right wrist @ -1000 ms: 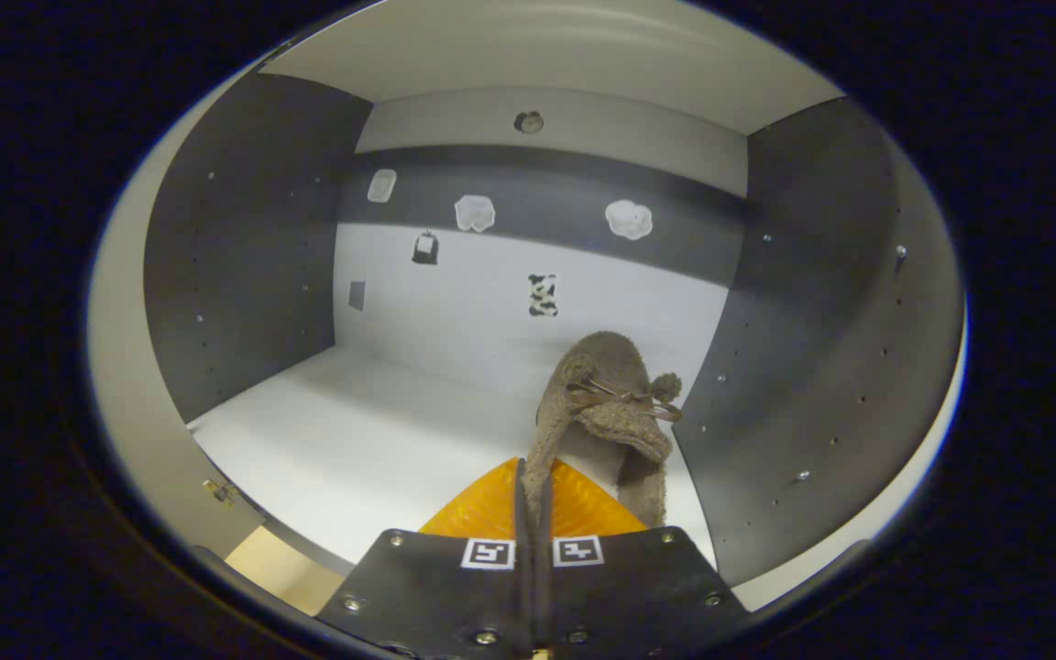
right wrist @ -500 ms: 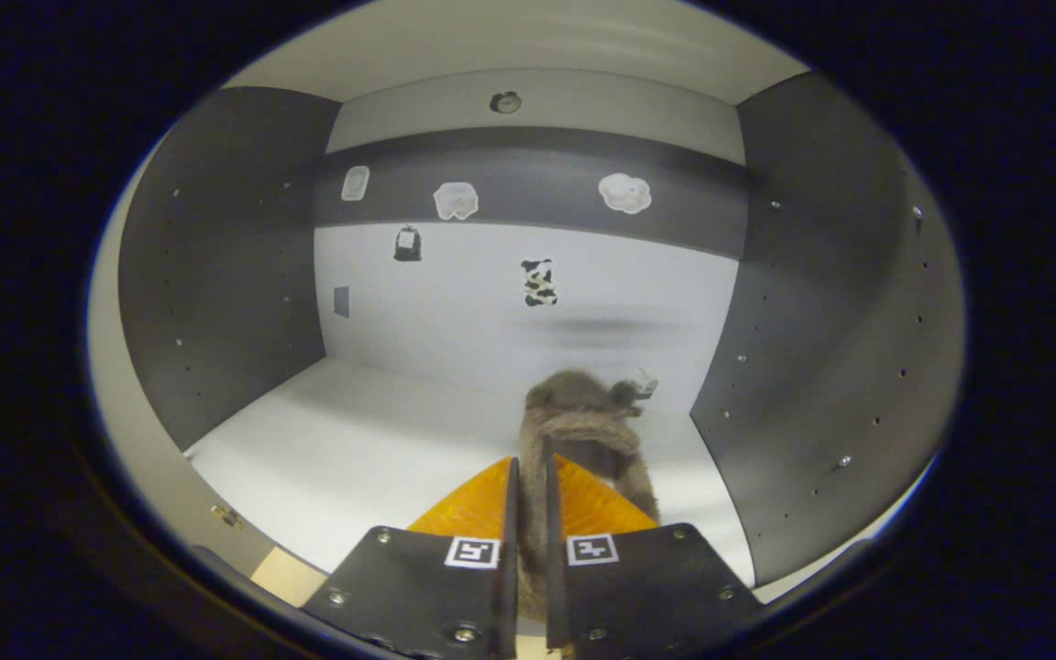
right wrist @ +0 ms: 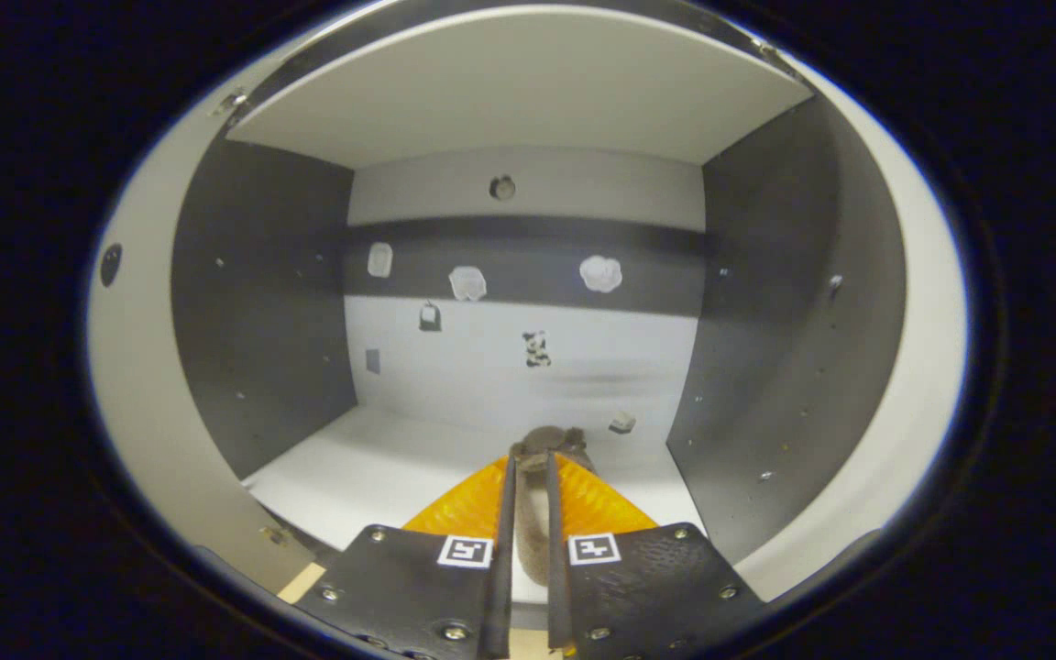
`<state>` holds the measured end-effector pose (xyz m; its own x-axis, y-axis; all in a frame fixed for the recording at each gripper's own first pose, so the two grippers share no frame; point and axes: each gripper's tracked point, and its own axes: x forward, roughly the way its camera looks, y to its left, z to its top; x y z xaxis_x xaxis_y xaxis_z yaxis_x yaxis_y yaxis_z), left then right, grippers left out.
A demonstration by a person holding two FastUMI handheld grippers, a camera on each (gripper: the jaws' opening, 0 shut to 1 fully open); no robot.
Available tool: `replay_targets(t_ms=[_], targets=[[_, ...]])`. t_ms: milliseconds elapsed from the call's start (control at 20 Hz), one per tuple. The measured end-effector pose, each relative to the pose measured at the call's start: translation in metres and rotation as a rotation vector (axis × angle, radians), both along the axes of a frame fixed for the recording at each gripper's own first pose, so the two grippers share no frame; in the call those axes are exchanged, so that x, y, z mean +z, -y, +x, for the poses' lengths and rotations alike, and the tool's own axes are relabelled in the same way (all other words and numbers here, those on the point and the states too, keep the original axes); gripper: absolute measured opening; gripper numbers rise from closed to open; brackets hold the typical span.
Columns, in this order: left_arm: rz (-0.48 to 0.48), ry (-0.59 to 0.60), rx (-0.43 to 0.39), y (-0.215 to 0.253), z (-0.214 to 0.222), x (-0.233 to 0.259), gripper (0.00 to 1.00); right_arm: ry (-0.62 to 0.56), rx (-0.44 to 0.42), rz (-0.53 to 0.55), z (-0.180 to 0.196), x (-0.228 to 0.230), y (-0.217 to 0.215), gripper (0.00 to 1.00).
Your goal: Grab one shoe with the right hand and put it into the shoe cabinet, grab the other shoe with the left hand and put it into the shoe cabinet; then close the right door with the right hand and the left door with the left hand.
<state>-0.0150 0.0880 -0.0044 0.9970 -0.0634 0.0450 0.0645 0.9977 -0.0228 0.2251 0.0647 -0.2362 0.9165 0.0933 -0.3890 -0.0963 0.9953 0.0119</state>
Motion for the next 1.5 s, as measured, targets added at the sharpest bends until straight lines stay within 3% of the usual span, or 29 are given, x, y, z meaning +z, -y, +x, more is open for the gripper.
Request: replay_targets(t_ms=[250,550,850,1050,1100,1150,1200,1250,1350,1450,1500], targets=[[0.01,-0.021,0.002,0.002,0.001,-0.001,0.95,0.161,0.01,0.021,-0.051,0.091,-0.003,0.16],[-0.017,-0.047,-0.05,0.029,0.011,-0.01,0.98,0.282,-0.014,0.047,-0.114,0.182,0.005,0.16],[-0.059,-0.177,-0.132,0.068,0.018,-0.063,0.97,0.375,-0.031,0.043,-0.16,0.249,0.016,0.16],[-0.073,-0.291,-0.159,0.082,0.02,-0.119,0.97,0.413,-0.069,0.072,-0.182,0.276,0.031,0.27],[-0.074,-0.317,-0.162,0.085,0.02,-0.135,0.97,0.423,-0.076,0.071,-0.188,0.282,0.034,0.38],[-0.072,-0.351,-0.163,0.086,0.019,-0.153,0.97,0.43,-0.083,0.061,-0.189,0.285,0.038,0.35],[-0.068,-0.385,-0.161,0.086,0.019,-0.172,0.98,0.435,-0.09,0.043,-0.193,0.286,0.041,0.5],[-0.064,-0.42,-0.154,0.084,0.017,-0.193,0.98,0.437,-0.096,0.022,-0.197,0.286,0.043,0.58],[-0.068,-0.476,-0.114,0.073,0.014,-0.234,1.0,0.435,-0.098,-0.003,-0.201,0.286,0.042,0.62],[-0.068,-0.564,-0.095,0.066,0.006,-0.279,0.99,0.434,-0.098,-0.019,-0.206,0.286,0.041,0.77],[-0.069,-0.613,-0.093,0.063,-0.002,-0.301,1.0,0.437,-0.102,-0.031,-0.207,0.286,0.044,0.78]])
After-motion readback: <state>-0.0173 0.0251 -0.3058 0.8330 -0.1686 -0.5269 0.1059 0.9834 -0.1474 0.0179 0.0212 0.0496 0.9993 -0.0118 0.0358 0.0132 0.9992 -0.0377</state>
